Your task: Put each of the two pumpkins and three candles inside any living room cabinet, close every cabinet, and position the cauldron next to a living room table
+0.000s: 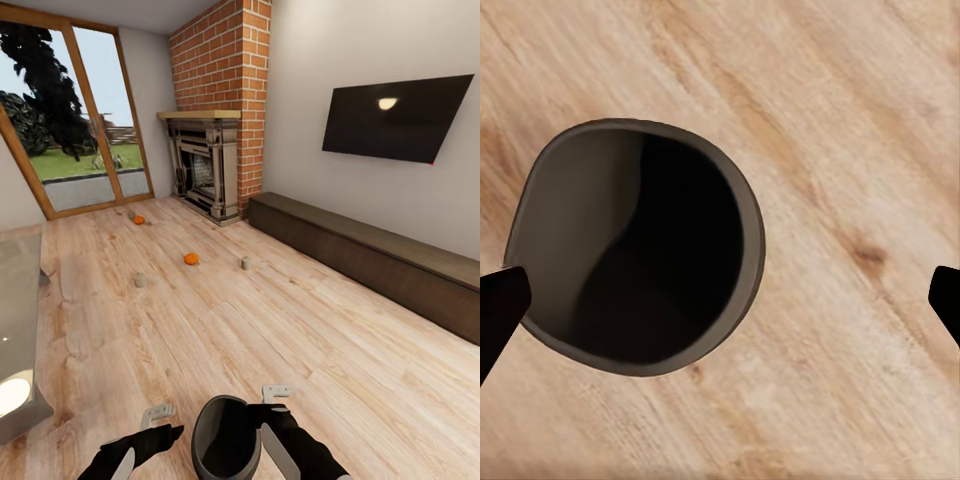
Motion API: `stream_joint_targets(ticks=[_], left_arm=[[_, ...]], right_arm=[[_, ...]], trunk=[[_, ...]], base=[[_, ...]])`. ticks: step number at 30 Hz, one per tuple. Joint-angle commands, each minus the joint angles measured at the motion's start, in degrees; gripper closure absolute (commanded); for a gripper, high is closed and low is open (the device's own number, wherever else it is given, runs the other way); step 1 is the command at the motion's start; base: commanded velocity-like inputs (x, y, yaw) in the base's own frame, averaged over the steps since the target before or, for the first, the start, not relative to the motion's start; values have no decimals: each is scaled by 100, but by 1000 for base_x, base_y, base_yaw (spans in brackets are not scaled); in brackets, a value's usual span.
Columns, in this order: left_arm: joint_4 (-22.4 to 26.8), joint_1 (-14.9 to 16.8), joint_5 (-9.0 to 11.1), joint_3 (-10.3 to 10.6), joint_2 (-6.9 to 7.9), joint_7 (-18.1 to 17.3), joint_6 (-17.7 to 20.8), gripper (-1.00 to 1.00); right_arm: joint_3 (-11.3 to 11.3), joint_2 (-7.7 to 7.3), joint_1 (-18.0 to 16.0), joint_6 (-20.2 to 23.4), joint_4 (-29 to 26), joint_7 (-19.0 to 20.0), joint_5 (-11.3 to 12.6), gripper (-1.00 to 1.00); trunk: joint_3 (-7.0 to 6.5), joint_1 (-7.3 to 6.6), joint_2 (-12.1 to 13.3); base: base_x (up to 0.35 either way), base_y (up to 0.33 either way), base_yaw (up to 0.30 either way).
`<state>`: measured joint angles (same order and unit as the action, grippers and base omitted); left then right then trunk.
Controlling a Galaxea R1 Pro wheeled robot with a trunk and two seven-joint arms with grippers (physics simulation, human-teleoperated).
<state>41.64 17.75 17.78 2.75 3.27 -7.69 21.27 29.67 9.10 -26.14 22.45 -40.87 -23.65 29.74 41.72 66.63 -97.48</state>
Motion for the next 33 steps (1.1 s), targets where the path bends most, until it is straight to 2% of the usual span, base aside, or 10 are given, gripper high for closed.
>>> stream_joint_targets(ticks=[1, 6, 10, 19, 24, 29, 33], left_arm=[[6, 1, 34, 25, -7, 4, 27, -100], [3, 1, 39, 195, -78, 4, -17, -100], [-69, 5, 39, 256, -118, 4, -174, -100], [-120, 9, 25, 283, -181, 4, -237, -100], [-119, 9, 27, 282, -200, 4, -238, -100], [-9, 26, 47, 286, -245, 3, -203, -100], [61, 245, 48, 289, -343, -20, -99, -100]], right_arm=[[30, -1, -5, 14, 24, -52, 49, -100], [38, 3, -6, 9, 89, -52, 42, -100], [39, 4, -6, 10, 100, -52, 41, -100], [47, 32, -6, 19, 105, -52, 41, -100], [181, 39, -10, 82, 166, -52, 41, -100], [205, 36, -54, 96, 248, -46, 74, -100], [206, 21, -55, 116, 222, -35, 96, -100]], trunk=[[24, 22, -44], [113, 132, -245], [185, 220, -405], [347, 417, -766], [437, 527, -967], [526, 637, -1167], [598, 725, -1328]], base=[[0, 0, 0], [0, 0, 0], [0, 0, 0], [0, 0, 0], [0, 0, 0], [0, 0, 0], [0, 0, 0]])
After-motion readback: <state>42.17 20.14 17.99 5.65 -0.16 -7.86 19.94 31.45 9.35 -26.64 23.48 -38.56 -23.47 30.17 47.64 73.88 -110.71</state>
